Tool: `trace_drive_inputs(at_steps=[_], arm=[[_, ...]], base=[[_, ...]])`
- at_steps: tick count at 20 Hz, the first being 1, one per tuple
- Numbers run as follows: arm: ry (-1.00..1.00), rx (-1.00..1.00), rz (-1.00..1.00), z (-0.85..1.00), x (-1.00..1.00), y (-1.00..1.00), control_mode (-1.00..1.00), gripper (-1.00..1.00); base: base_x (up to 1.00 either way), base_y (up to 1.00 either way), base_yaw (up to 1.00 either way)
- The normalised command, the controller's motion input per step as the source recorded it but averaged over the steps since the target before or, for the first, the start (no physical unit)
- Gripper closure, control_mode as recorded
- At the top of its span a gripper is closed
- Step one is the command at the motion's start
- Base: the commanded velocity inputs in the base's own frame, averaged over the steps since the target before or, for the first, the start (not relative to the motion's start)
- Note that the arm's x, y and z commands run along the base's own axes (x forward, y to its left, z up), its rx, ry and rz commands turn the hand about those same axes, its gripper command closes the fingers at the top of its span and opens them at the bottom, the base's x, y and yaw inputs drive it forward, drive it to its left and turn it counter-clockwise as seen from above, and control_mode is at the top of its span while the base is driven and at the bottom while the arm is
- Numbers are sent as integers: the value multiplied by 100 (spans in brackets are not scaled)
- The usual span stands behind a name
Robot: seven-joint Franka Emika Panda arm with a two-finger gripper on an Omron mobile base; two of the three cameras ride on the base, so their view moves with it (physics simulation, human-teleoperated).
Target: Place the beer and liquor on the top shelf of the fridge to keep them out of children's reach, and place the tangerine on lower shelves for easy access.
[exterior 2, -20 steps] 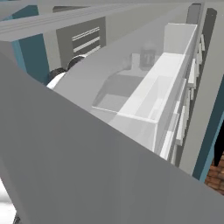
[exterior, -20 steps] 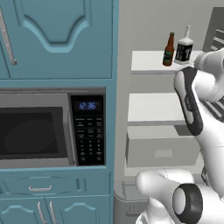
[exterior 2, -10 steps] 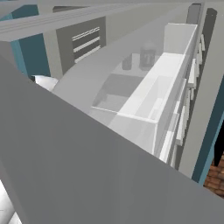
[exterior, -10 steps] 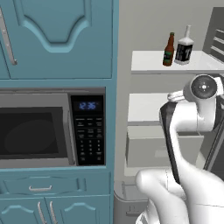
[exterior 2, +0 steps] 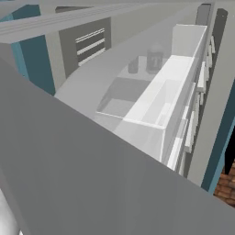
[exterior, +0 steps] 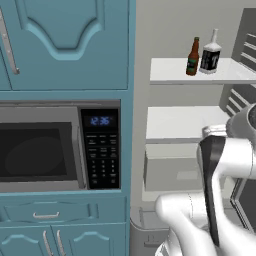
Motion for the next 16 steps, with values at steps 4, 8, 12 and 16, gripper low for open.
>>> trace_drive_inputs(at_steps=[4, 8, 12, 16], arm=[[-1, 0, 13, -16, -52, 14, -100, -100], [-5, 0, 16, -6, -38, 6, -100, -100], [-5, 0, 19, -8, -33, 4, -100, -100], [0, 0, 0, 0, 0, 0, 100, -100]], base=[[0, 0, 0], [0, 0, 0], [0, 0, 0], [-72, 25, 25]])
